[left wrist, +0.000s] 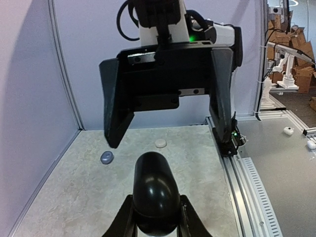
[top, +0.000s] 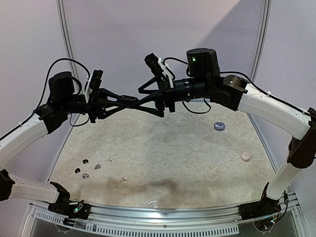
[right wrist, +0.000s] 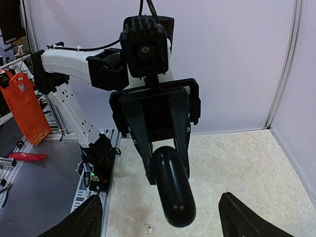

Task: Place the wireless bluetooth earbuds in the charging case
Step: Pass from the left arm to the right

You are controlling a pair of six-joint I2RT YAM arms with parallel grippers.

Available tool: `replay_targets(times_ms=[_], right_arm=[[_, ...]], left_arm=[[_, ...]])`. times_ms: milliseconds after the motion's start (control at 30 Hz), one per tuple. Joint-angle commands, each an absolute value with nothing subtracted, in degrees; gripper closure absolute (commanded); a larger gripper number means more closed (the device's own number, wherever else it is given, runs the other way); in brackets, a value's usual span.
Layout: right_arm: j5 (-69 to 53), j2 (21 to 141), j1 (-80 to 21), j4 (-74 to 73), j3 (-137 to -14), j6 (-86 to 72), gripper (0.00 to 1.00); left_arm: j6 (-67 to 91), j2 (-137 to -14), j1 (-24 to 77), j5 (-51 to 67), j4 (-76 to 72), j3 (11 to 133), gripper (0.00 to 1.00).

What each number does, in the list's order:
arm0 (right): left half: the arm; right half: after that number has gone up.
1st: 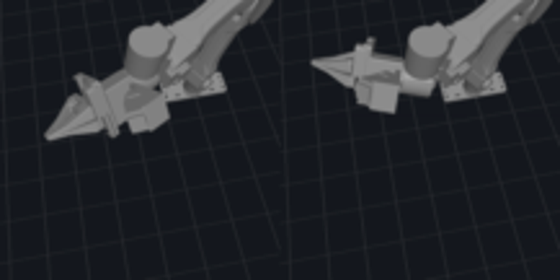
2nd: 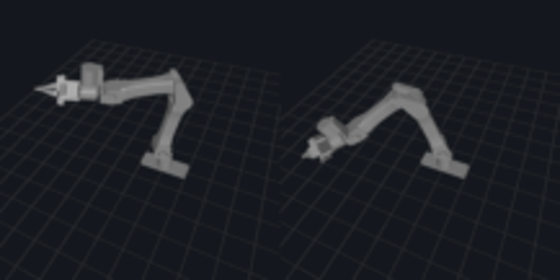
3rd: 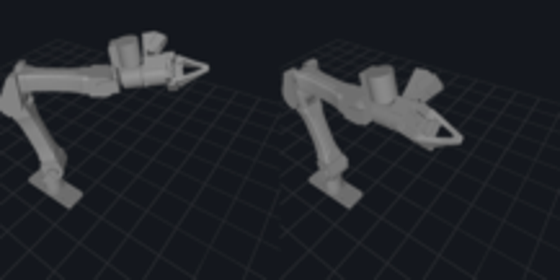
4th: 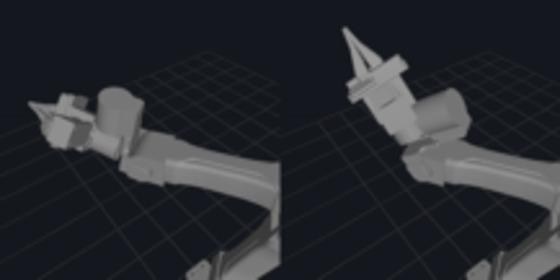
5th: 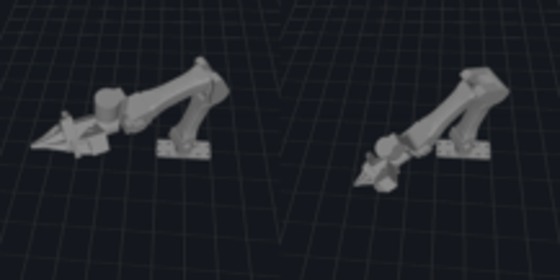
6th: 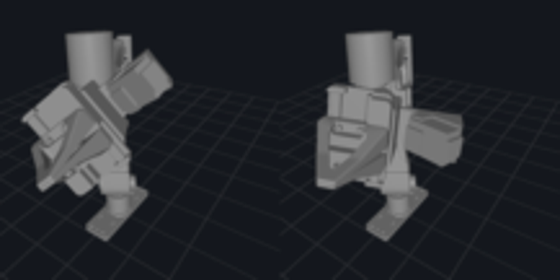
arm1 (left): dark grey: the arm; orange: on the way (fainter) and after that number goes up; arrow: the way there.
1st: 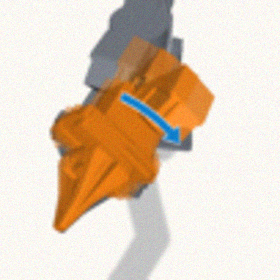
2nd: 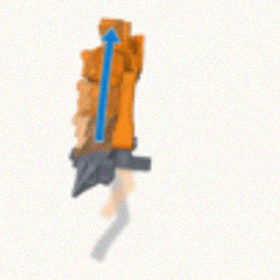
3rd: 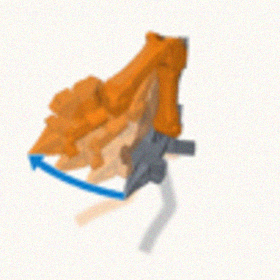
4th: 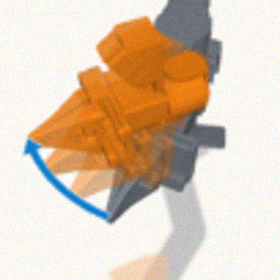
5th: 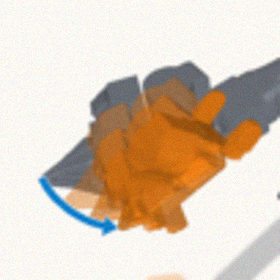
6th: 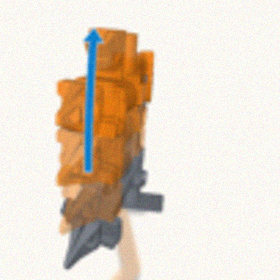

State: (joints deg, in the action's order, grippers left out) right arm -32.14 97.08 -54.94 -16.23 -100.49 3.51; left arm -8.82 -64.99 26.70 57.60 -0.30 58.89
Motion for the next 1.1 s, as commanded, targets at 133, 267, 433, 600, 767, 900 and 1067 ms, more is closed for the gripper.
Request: replay_targets(times_ms=[133,267,433,600,767,900,1067], right_arm=[[-31.49,102.62,-55.25,-18.8,-105.69,4.74,0.4],[-31.41,103.24,-55.37,-20.49,-105.81,5.41,0.45],[-32.8,103.83,-55.5,-20.79,-106.59,5.05,0.69],[-35.23,103.8,-55.54,-20.74,-107.2,5.01,0.92],[-37.94,103.33,-55.53,-20.09,-107.27,3.88,1.0],[-40.9,102.93,-55.48,-18.28,-106.96,2.33,1.0],[-40.92,103.1,-55.51,-18.3,-106.96,1.49,1.0]], left_arm=[[-5.98,-65.72,26.19,61.72,-1.42,60.08,1.0],[-5.95,-65.35,26.19,61.65,-1.55,59.86,1.0],[-6.19,-65.31,26.21,61.66,-1.52,59.88,1.0],[-7.39,-65.35,26.24,61.49,-0.2,60.25,1.0],[-11.04,-64.64,25.95,58.1,1.77,60.06,0.51],[-14.33,-64.61,25.72,56.68,1.16,60.03,0.38],[-14.2,-64.75,25.75,56.66,0.97,60.12,0.57]])
